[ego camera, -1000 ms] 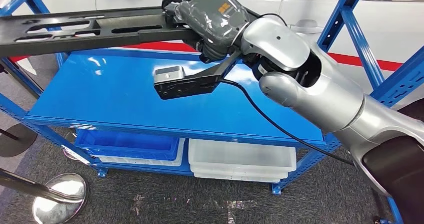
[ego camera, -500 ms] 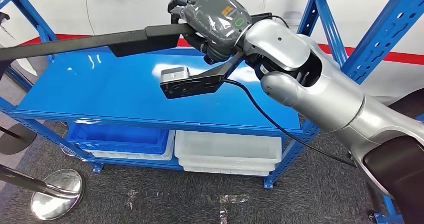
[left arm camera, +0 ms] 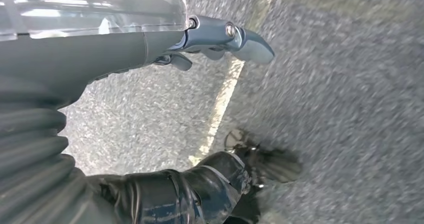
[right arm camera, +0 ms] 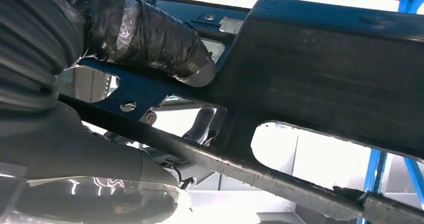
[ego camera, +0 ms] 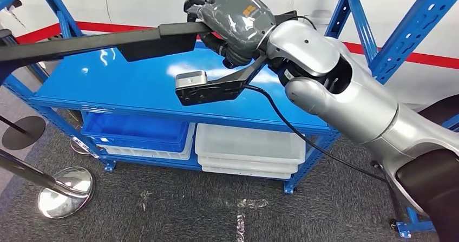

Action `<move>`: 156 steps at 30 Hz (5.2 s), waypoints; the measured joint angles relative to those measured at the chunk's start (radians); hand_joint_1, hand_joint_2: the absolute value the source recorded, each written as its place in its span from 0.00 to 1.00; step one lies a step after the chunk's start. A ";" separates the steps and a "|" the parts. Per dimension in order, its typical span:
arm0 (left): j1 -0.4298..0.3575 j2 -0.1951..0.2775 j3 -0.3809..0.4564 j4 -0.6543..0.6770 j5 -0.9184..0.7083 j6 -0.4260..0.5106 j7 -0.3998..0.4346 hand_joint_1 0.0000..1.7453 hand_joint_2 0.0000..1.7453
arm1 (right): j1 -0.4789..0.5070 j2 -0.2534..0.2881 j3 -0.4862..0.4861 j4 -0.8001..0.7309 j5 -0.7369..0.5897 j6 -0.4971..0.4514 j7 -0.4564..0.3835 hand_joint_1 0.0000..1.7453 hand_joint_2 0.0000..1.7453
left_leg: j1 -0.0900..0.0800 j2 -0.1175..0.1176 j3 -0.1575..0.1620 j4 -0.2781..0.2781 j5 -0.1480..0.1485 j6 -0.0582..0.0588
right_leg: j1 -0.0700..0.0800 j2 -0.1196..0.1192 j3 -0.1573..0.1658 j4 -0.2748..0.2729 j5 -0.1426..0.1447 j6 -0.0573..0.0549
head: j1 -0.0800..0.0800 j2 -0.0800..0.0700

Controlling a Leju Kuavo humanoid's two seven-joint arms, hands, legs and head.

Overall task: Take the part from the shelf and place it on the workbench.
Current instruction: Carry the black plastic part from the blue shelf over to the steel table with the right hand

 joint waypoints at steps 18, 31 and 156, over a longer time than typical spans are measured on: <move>-0.001 -0.003 -0.004 0.000 -0.015 0.000 -0.005 0.00 1.00 | -0.001 -0.001 0.000 -0.003 0.001 0.004 0.003 1.00 1.00 | 0.016 -0.012 0.074 0.073 -0.107 -0.072 | -0.004 -0.003 -0.043 -0.157 0.124 -0.031 | -0.001 0.000; 0.000 -0.004 -0.010 0.000 -0.015 0.000 0.004 0.00 1.00 | 0.002 -0.004 0.000 -0.002 -0.001 0.011 0.009 1.00 1.00 | -0.011 -0.012 -0.025 0.028 -0.002 0.006 | 0.019 -0.002 0.000 0.013 0.003 -0.033 | 0.006 0.000; 0.007 0.008 -0.028 0.006 -0.051 -0.025 0.012 0.00 1.00 | 0.000 -0.002 0.035 0.033 0.041 0.045 0.058 1.00 1.00 | 0.004 -0.104 -0.010 0.026 0.002 -0.009 | 0.017 0.059 0.053 -0.158 0.055 -0.029 | 0.018 0.000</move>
